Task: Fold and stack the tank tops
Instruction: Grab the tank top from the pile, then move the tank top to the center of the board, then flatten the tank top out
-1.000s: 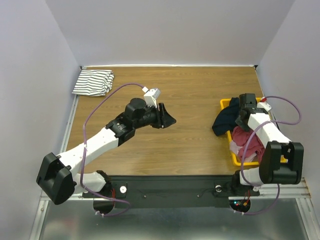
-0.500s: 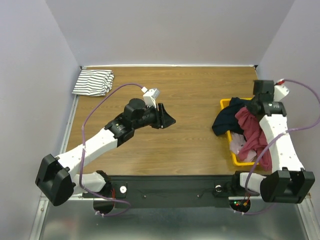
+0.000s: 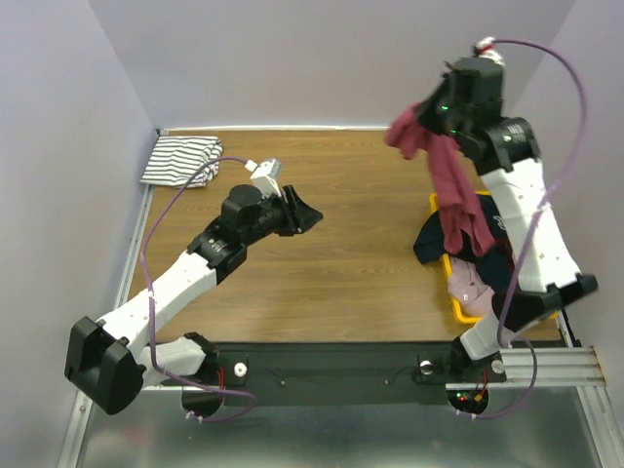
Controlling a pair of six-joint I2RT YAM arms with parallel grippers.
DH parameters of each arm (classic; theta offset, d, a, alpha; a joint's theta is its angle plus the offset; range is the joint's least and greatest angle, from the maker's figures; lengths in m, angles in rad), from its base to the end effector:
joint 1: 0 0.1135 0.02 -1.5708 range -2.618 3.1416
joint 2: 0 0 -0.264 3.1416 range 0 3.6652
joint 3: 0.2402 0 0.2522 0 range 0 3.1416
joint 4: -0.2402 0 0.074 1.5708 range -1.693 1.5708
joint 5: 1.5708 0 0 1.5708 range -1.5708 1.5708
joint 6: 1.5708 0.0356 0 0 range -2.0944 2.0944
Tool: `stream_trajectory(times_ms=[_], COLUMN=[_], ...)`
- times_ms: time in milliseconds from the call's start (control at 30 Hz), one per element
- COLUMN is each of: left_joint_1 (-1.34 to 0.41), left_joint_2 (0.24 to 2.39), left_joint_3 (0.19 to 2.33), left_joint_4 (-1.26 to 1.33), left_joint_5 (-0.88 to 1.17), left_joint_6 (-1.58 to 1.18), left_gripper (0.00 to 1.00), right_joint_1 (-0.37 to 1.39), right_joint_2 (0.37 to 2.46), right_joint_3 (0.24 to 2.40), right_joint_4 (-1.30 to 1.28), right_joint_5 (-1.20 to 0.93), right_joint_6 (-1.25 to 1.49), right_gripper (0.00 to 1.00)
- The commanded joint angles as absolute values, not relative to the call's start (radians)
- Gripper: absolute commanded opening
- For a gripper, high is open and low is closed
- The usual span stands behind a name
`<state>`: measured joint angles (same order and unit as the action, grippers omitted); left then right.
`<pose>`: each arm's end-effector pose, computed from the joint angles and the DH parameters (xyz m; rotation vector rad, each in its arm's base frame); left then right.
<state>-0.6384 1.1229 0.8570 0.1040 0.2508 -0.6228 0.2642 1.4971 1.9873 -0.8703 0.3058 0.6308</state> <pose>0.2074 -0.1649 0.3275 0.2136 1.8569 -1.1206 0.2815 0.0650 0.5050 0.5509 1.8643 0.2981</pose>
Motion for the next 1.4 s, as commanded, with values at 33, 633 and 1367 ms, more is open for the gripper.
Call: stream_trajectory(times_ms=[33,633,1367], left_joint_1=[-0.542,-0.425,-0.518], left_joint_2=[1.074,1.011,1.489], left_joint_3=[0.851,0.62,0.687], left_joint_4=[0.124,0.086,0.221], left_joint_5=[0.235,-0.052,-0.005], left_joint_6=[-0.669,-0.828,-0.836], left_gripper=[0.49,0.48,0.47], right_joint_1=[0.445,0.575,0.509], right_joint_2=[1.699,1.577,1.618], right_joint_3=[2.353,1.226,1.043], right_joint_4=[-0.859,-0.369,-0.295], right_joint_5=[0.27,-0.015,0.18], right_joint_6=[0.595,0.629,0.549], right_gripper=[0.0,0.62,0.5])
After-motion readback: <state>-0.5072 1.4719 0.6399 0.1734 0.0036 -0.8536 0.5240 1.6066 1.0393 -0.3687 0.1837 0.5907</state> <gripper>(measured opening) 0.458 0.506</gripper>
